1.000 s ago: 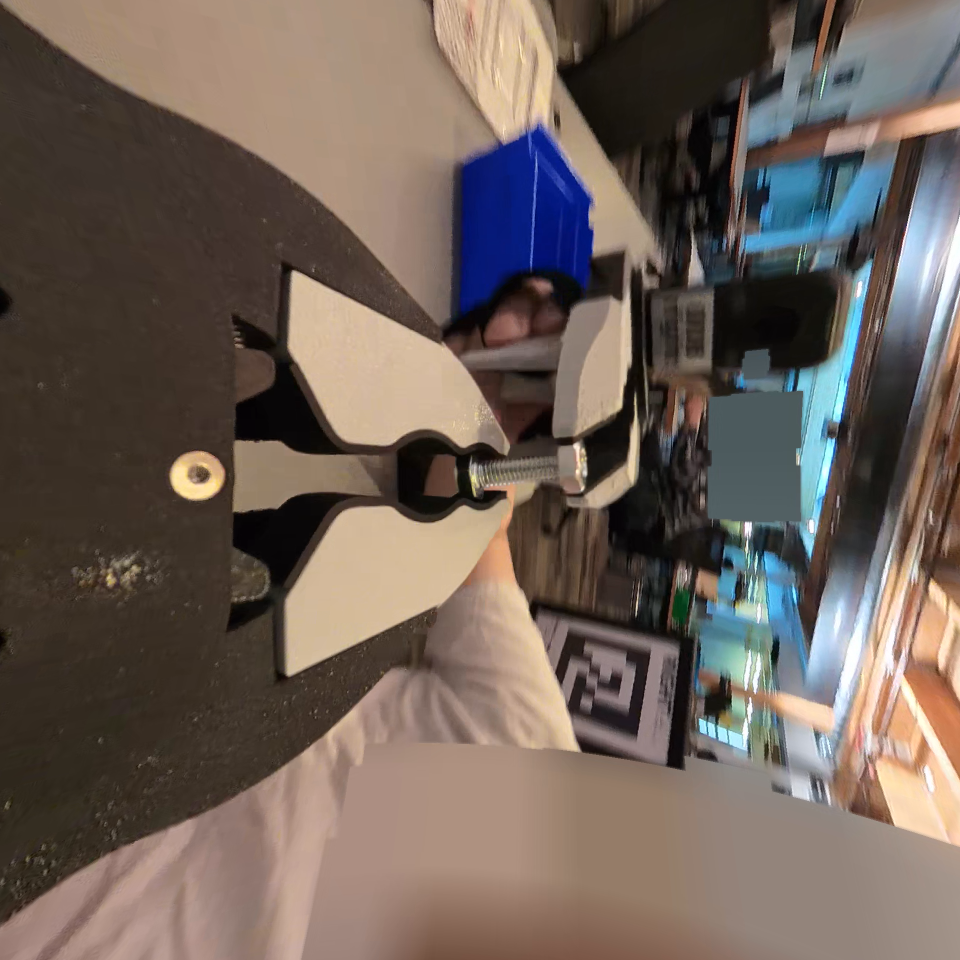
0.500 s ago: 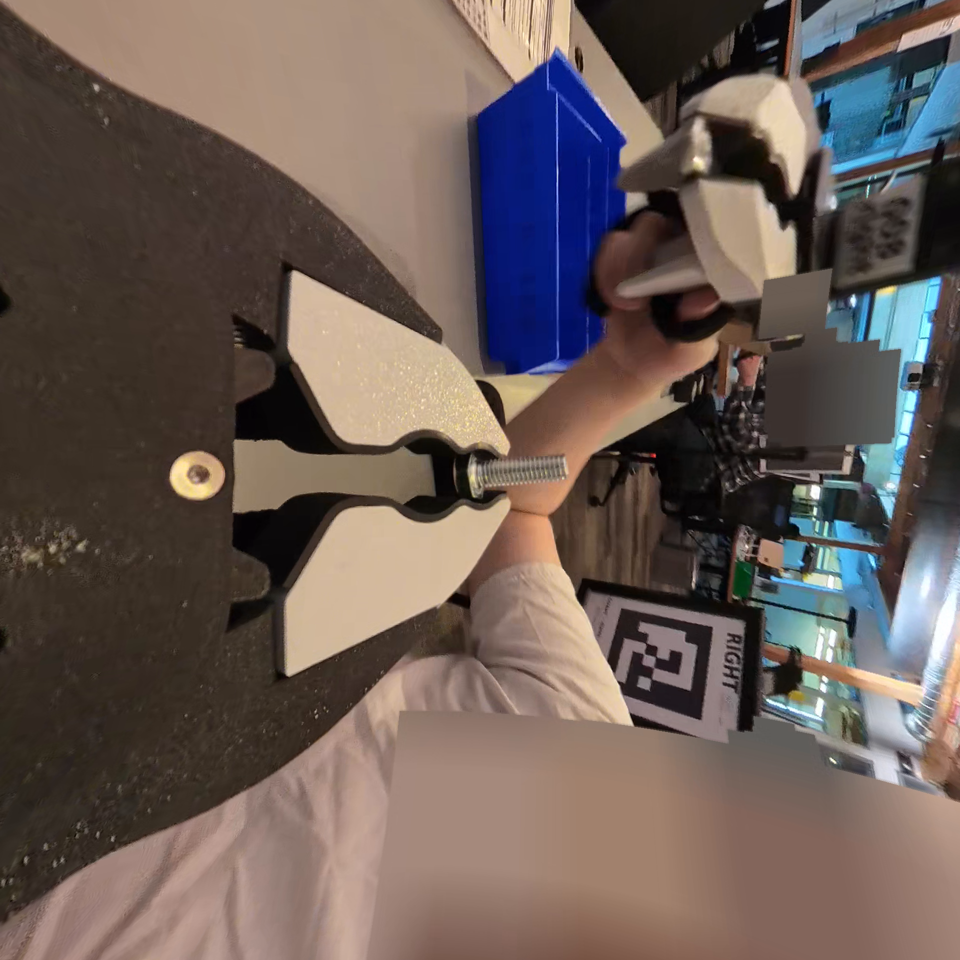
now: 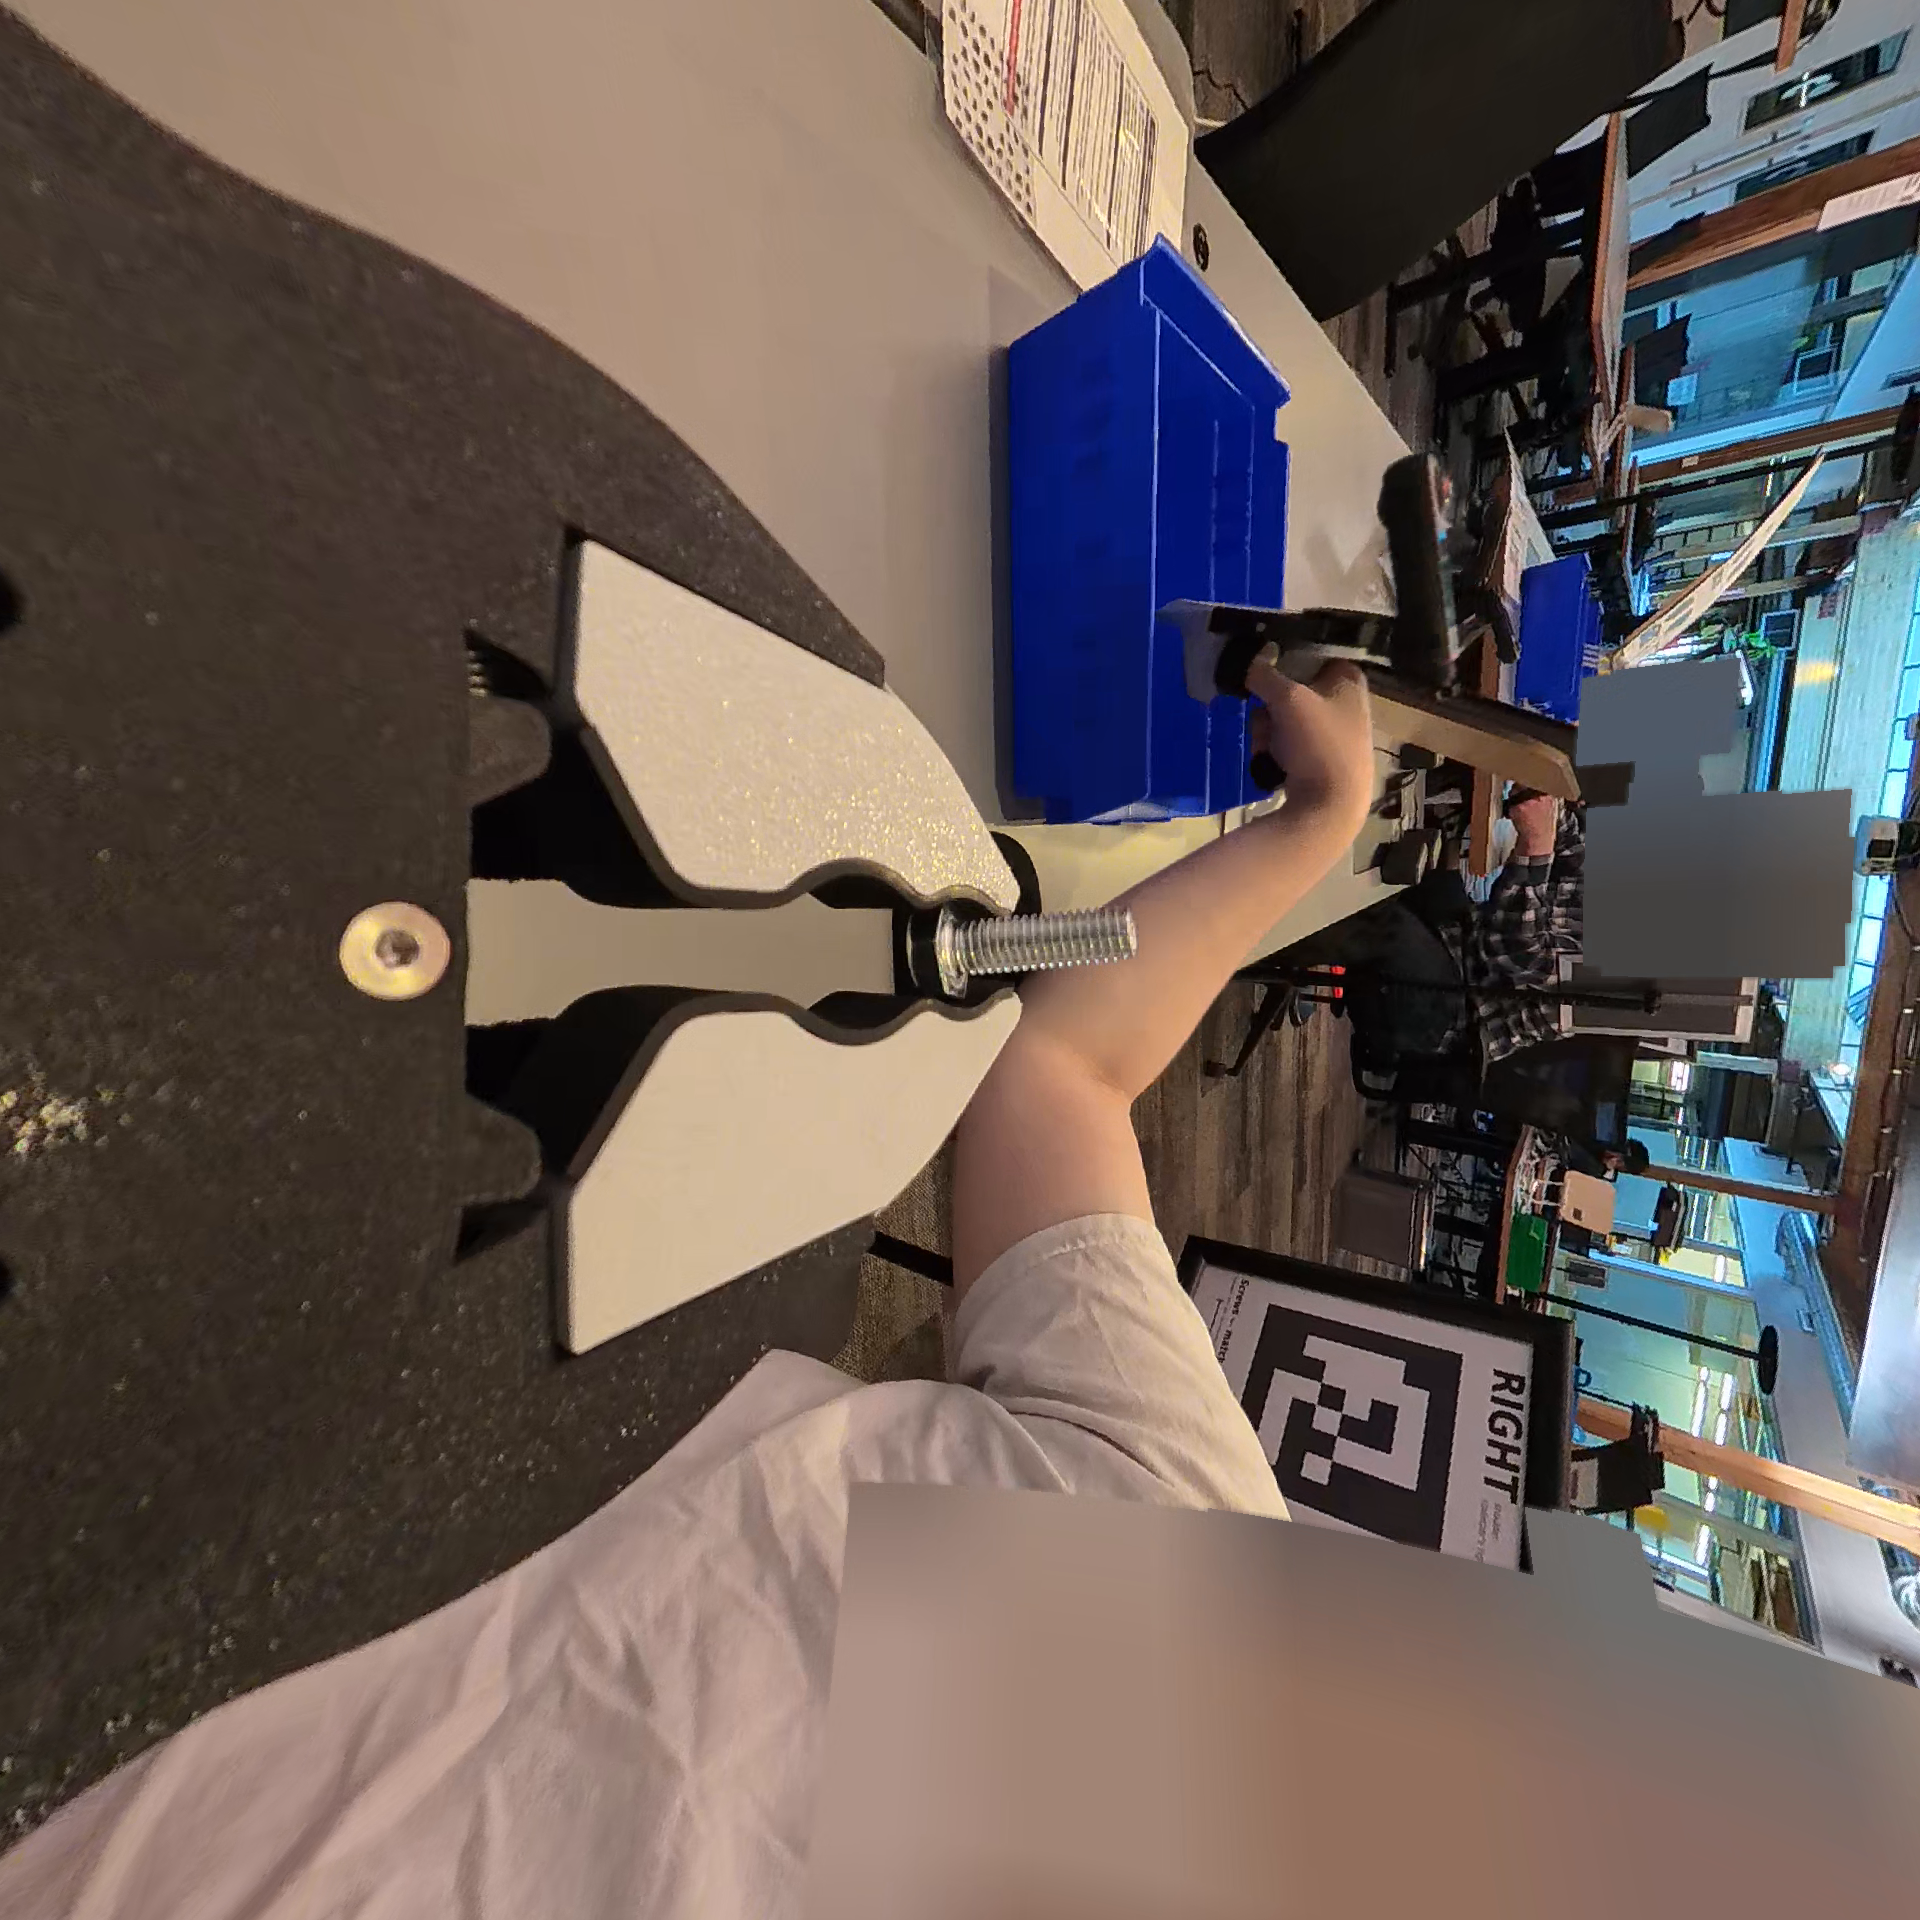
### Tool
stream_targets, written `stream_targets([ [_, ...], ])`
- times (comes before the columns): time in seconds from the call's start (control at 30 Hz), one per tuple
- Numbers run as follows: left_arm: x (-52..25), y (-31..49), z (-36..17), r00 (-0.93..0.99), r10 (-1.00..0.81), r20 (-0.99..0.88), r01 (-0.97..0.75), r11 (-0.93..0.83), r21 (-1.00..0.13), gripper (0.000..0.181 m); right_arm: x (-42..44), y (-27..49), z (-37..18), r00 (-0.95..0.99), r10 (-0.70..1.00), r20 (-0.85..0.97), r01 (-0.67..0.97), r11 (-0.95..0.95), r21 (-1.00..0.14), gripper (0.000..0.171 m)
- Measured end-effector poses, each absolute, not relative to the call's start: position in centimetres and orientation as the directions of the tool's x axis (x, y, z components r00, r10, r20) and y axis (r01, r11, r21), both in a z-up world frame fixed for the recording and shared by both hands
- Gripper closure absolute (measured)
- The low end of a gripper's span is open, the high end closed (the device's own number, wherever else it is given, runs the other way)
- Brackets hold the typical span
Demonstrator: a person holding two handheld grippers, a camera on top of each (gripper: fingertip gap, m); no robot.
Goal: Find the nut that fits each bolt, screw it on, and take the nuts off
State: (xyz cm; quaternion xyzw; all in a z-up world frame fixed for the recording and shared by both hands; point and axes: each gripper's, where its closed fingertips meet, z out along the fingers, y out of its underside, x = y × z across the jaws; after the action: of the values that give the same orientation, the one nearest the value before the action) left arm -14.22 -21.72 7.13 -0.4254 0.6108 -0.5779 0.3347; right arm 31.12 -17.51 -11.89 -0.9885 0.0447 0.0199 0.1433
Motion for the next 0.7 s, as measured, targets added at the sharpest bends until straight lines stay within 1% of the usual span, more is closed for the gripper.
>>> stream_targets([
  [0.03, -14.2, -21.6, 7.0, -0.411, -0.908, 0.083, -0.136, -0.029, -0.990, 0.172, 31.7, -17.4, -12.2, 0.994, -0.101, -0.030, -0.105, -0.955, -0.277, 0.156],
  [0.07, -14.1, -21.5, 6.9, -0.407, -0.909, 0.085, -0.140, -0.029, -0.990, 0.172, 32.1, -17.2, -12.3, 0.993, -0.117, -0.021, -0.119, -0.950, -0.288, 0.152],
  [0.13, -14.0, -21.2, 6.7, -0.395, -0.915, 0.085, -0.146, -0.029, -0.989, 0.172, 32.0, -16.8, -11.8, 0.990, -0.134, -0.047, -0.142, -0.936, -0.321, 0.146],
  [0.17, -14.0, -21.1, 6.7, -0.389, -0.917, 0.084, -0.146, -0.029, -0.989, 0.172, 32.2, -16.6, -11.1, 0.990, -0.141, -0.032, -0.143, -0.928, -0.345, 0.142],
  [0.23, -14.1, -20.7, 6.8, -0.376, -0.923, 0.082, -0.142, -0.030, -0.989, 0.171, 32.1, -16.2, -8.4, 0.991, -0.136, 0.016, -0.116, -0.897, -0.427, 0.139],
  [0.3, -14.1, -20.3, 6.9, -0.352, -0.933, 0.075, -0.137, -0.028, -0.990, 0.171, 30.4, -14.8, -3.7, 0.994, -0.081, 0.074, -0.024, -0.820, -0.572, 0.136],
  [0.37, -13.9, -19.5, 6.8, -0.312, -0.948, 0.065, -0.135, -0.023, -0.991, 0.172, 25.8, -12.8, 1.9, 0.993, 0.053, 0.107, 0.115, -0.665, -0.738, 0.135],
  [0.4, -13.8, -19.1, 6.7, -0.286, -0.956, 0.058, -0.136, -0.019, -0.990, 0.172, 22.1, -11.9, 4.7, 0.982, 0.158, 0.103, 0.175, -0.558, -0.811, 0.135],
  [0.47, -13.7, -18.4, 6.4, -0.252, -0.966, 0.062, -0.137, -0.028, -0.990, 0.171, 13.4, -11.2, 9.5, 0.906, 0.415, 0.080, 0.230, -0.326, -0.917, 0.135],
  [0.53, -13.6, -18.1, 6.4, -0.239, -0.967, 0.085, -0.129, -0.055, -0.990, 0.172, 4.4, -12.1, 13.2, 0.749, 0.660, 0.054, 0.185, -0.130, -0.974, 0.137],
  [0.6, -13.6, -17.7, 6.5, -0.227, -0.968, 0.105, -0.120, -0.079, -0.990, 0.171, -3.6, -14.3, 15.2, 0.518, 0.855, 0.024, 0.078, -0.020, -0.997, 0.140],
  [0.67, -13.7, -17.3, 6.7, -0.210, -0.971, 0.112, -0.109, -0.090, -0.990, 0.171, -9.2, -16.0, 14.9, 0.334, 0.942, -0.021, 0.026, -0.031, -0.999, 0.141],
  [0.7, -13.7, -17.2, 6.7, -0.205, -0.972, 0.115, -0.105, -0.095, -0.990, 0.171, -11.1, -16.2, 14.2, 0.296, 0.955, -0.033, 0.029, -0.043, -0.999, 0.141],
])
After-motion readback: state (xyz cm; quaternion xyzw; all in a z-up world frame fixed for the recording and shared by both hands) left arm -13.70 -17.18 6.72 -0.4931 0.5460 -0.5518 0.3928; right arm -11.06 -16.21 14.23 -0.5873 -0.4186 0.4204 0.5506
